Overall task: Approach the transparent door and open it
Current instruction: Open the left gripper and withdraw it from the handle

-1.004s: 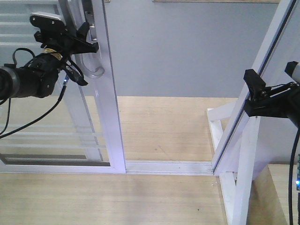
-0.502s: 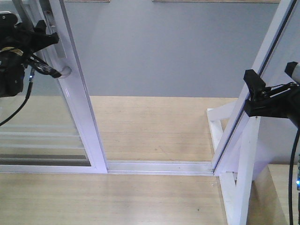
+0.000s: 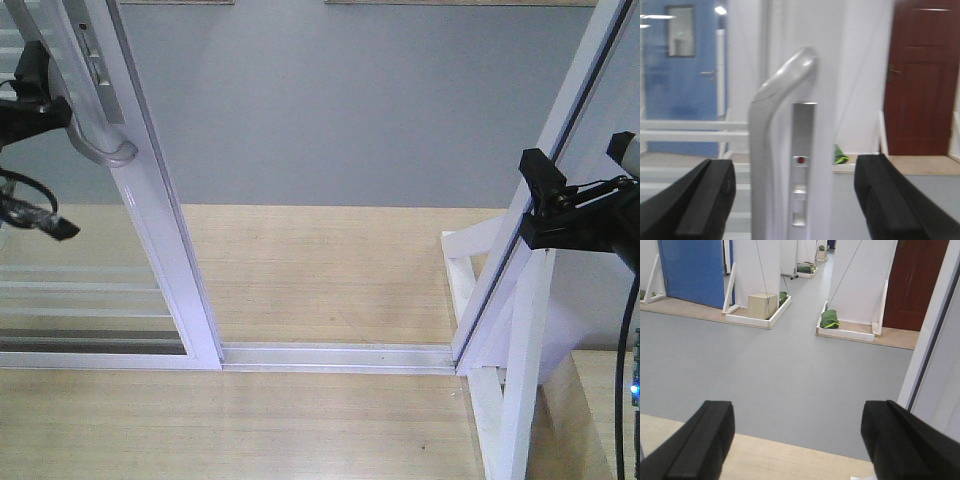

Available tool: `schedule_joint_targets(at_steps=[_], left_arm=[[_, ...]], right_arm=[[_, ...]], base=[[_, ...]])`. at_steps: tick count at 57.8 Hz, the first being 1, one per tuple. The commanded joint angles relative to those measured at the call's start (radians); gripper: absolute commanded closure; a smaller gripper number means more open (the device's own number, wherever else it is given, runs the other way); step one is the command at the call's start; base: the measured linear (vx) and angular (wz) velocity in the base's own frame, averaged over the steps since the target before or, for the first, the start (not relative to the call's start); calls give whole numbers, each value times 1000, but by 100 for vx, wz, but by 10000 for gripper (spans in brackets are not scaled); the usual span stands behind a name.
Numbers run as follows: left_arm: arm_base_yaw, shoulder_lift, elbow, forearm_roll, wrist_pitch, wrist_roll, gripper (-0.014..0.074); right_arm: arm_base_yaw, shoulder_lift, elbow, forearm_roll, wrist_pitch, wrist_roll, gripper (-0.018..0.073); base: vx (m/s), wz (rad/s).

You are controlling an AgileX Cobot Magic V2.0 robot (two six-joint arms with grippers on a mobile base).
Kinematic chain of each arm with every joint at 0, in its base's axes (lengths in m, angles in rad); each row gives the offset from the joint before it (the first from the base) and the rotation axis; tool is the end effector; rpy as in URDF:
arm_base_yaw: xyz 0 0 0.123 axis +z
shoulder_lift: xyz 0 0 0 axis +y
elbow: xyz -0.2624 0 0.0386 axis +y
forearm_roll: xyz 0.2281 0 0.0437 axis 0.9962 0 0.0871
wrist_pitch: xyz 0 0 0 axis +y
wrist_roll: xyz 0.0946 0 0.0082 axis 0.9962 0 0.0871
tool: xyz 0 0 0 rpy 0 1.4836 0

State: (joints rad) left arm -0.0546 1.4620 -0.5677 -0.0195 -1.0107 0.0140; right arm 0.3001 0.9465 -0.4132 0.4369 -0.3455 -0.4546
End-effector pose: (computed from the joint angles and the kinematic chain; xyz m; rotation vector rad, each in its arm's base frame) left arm 0.2794 -0.0137 0.2567 0.0260 1.3671 -0.0315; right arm 0.1853 0.0431 0.2678 -0.1821 1.6910 0.0714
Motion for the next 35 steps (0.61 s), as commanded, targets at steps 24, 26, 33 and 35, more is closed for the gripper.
schedule_joint_targets(at_steps=[24,26,33,35], left_arm=[[-7,-405,91,232,311,-163,77],[-7,-427,91,233,343,-163,77],[-7,-507,91,232,485,-194,77],[-7,-531,91,232,533,-209,77]], right_arm=[[-4,-11,-29,-12,-78,3,-15],[-4,-11,-29,-12,-78,3,-15],[-4,-11,-29,-12,-78,3,-15],[-4,-11,-29,-12,-78,3,-15]], base=[[0,0],[0,0],[0,0],[0,0]])
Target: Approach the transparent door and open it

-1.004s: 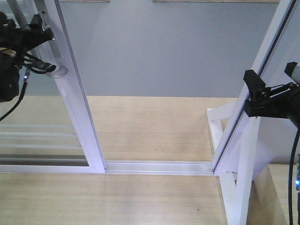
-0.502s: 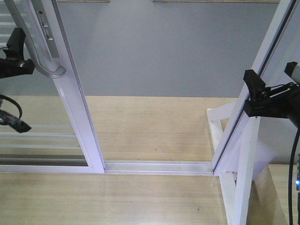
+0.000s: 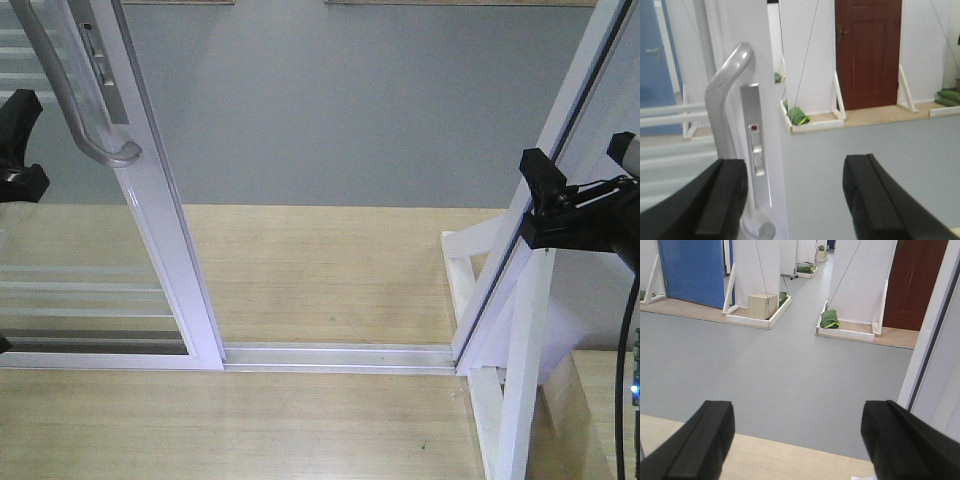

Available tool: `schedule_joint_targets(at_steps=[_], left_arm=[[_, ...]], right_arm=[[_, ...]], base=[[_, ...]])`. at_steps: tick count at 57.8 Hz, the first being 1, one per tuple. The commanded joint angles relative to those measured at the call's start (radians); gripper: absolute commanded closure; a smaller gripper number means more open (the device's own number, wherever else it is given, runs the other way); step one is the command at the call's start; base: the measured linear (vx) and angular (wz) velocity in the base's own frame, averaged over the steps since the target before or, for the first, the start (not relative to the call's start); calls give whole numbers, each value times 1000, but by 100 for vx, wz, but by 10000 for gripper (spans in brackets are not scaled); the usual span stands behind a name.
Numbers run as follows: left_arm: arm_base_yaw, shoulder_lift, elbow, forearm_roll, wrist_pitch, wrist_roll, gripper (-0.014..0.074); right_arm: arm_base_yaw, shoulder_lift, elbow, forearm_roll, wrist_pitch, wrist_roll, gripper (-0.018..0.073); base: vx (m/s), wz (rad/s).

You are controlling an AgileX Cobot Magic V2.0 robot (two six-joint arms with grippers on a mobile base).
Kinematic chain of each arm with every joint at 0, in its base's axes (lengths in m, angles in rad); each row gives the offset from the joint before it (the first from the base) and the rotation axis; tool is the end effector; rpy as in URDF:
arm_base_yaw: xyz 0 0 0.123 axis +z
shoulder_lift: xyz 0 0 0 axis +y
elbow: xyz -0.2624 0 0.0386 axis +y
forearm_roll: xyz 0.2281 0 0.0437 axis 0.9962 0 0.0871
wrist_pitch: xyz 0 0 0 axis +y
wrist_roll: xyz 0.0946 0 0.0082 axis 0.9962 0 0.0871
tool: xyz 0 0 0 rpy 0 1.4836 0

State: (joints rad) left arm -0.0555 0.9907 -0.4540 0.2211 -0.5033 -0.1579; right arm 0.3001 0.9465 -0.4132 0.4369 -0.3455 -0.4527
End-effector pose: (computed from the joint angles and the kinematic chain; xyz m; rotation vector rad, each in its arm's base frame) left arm 0.2003 -0.0212 0.2886 0.1546 1.5205 -0.0961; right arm 0.1853 0.0431 0.2678 -0.1805 1.6912 0.0728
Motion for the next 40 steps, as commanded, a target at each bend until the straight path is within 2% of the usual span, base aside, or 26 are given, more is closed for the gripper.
schedule_joint_targets(at_steps=[1,9,15,29,40], left_arm=[[-6,-74,-23,-9,58,-46,77],[-6,-160,-23,-10,233,-68,77],[-5,-185,-23,-10,295,-65,77],[-5,-192,-23,-10,295,-67,96],[-25,-241,-18,-32,282,-67,182]], right_arm=[[-4,-11,-29,-12,-78,1,-15],[-4,-11,-29,-12,-78,1,-15],[-4,-11,-29,-12,-78,1,-15],[-4,-11,-29,-12,-78,1,-15],[-4,-11,-29,-12,-78,1,-15]], base=[[0,0],[0,0],[0,0],[0,0],[0,0]])
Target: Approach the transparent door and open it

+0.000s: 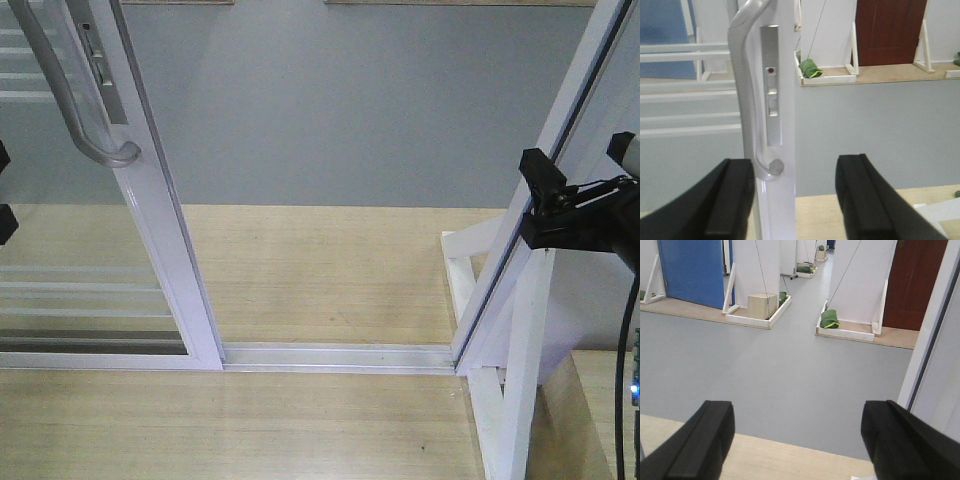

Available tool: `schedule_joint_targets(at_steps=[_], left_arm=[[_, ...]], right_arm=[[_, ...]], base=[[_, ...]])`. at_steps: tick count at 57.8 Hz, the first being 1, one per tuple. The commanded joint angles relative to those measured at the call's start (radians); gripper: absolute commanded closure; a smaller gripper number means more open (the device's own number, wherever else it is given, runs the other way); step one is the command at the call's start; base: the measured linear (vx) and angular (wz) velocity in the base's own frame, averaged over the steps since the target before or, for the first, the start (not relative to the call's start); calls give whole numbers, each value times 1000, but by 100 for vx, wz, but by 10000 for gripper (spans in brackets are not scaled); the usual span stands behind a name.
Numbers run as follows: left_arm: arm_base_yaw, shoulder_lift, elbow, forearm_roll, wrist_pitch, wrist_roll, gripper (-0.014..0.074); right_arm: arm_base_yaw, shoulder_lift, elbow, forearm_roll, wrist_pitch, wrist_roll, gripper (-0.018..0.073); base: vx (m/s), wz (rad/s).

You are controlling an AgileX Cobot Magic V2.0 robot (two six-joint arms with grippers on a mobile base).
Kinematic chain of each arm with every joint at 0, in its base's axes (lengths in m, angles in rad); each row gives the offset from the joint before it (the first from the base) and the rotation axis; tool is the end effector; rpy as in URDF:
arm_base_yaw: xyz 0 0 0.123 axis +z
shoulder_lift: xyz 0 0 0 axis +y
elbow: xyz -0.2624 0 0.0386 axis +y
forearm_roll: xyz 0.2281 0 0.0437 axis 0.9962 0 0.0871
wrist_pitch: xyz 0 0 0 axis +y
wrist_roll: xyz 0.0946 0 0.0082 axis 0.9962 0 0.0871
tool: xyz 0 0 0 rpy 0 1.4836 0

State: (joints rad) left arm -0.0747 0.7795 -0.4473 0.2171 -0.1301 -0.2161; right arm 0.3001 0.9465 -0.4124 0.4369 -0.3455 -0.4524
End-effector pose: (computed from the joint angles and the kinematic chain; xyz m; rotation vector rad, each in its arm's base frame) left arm 0.1640 -0.0149 0.2906 0.0834 1.6873 -0.0802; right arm 0.1852 0.0431 0.2676 -0.1804 1.6920 0.0729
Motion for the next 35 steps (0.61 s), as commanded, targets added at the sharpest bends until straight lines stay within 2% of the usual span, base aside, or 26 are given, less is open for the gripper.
schedule_joint_targets(at_steps=[1,6,13,18,22,35], left_arm=[[-6,-38,-22,-40,-91,-7,197],[-6,-86,-2,-94,-83,14,263],[-6,-171,46,-183,-75,135,400],[-6,-243,88,-199,-68,228,518],[-6,-304,125,-198,-67,268,604],[-6,-519,293,-197,-66,278,604]], right_arm=[[-4,-11,-29,-12,-78,0,-15],[-4,-11,-29,-12,-78,0,-15],[-4,-11,-29,-12,-78,0,-15],[-4,-11,-29,-12,-78,0,-15],[-4,-11,-29,-12,-78,0,-15],[-4,-11,-29,-12,-78,0,-15]], base=[[0,0],[0,0],[0,0],[0,0],[0,0],[0,0]])
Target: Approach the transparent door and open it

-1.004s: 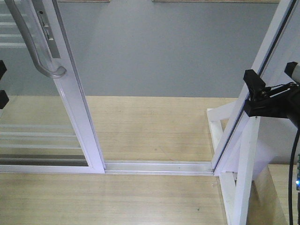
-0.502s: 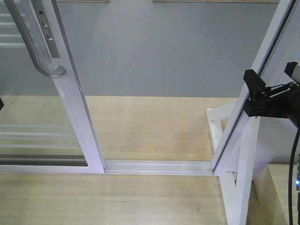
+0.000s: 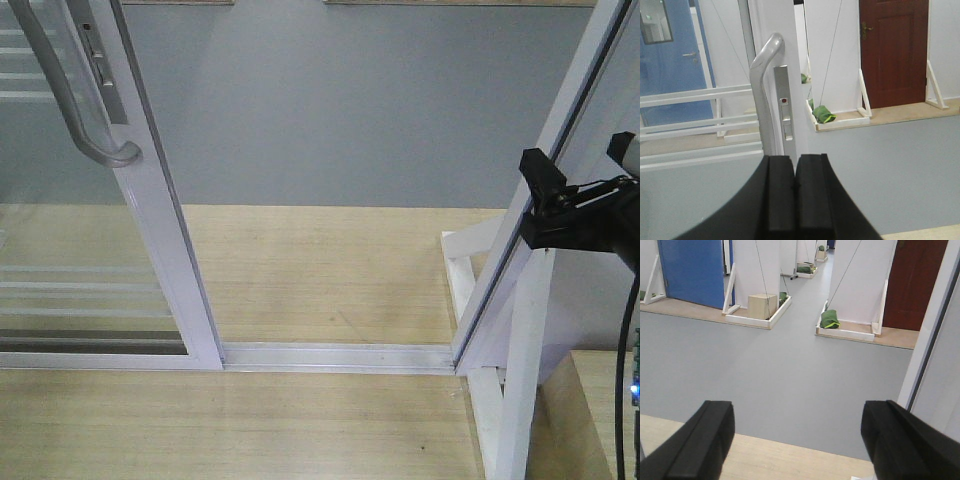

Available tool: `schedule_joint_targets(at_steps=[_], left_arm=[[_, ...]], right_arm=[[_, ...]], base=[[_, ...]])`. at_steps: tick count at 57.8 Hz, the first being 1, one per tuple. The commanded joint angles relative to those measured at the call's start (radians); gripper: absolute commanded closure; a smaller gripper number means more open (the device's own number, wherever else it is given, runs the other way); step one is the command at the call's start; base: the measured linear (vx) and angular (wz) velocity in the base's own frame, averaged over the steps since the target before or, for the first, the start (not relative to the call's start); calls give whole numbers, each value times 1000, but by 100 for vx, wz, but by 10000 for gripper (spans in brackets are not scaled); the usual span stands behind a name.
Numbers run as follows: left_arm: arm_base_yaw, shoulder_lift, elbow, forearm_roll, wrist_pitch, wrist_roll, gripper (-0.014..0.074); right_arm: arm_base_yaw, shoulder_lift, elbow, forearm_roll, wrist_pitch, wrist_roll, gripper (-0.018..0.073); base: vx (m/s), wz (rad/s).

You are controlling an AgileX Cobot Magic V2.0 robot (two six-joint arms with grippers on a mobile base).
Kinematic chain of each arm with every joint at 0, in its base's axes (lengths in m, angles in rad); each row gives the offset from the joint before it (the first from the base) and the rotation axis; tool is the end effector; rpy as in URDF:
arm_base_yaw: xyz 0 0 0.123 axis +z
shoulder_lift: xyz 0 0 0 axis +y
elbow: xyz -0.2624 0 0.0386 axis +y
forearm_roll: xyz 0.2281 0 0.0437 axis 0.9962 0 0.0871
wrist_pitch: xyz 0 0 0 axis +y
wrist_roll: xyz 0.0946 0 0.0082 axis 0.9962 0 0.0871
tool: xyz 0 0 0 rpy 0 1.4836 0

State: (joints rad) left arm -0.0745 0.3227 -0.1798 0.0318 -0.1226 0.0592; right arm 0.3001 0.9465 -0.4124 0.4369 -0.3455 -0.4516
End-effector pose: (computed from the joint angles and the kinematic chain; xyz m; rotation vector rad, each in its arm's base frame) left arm 0.0899 -0.0071 0.2599 0.1272 1.4986 0.0102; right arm 0.1852 0.0431 0.2676 -0.1797 1.6921 0.0735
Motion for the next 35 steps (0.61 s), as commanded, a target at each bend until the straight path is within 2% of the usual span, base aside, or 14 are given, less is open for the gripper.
schedule_joint_targets(at_steps=[1,6,16,24,35], left_arm=[[-6,-78,37,-11,-73,2,603],[-6,-176,108,-11,-72,-8,603],[-6,-359,233,-11,-26,-110,603],[-6,-350,227,-8,108,-123,603],[-6,-348,227,-12,141,-120,603]], right_arm=[[-4,-11,-29,-12,-78,0,-15],[-4,-11,-29,-12,-78,0,-15],[-4,-11,-29,-12,-78,0,-15],[-4,-12,-29,-12,-78,0,-15],[-4,-12,-29,-12,-78,0,-15]], base=[[0,0],[0,0],[0,0],[0,0],[0,0]])
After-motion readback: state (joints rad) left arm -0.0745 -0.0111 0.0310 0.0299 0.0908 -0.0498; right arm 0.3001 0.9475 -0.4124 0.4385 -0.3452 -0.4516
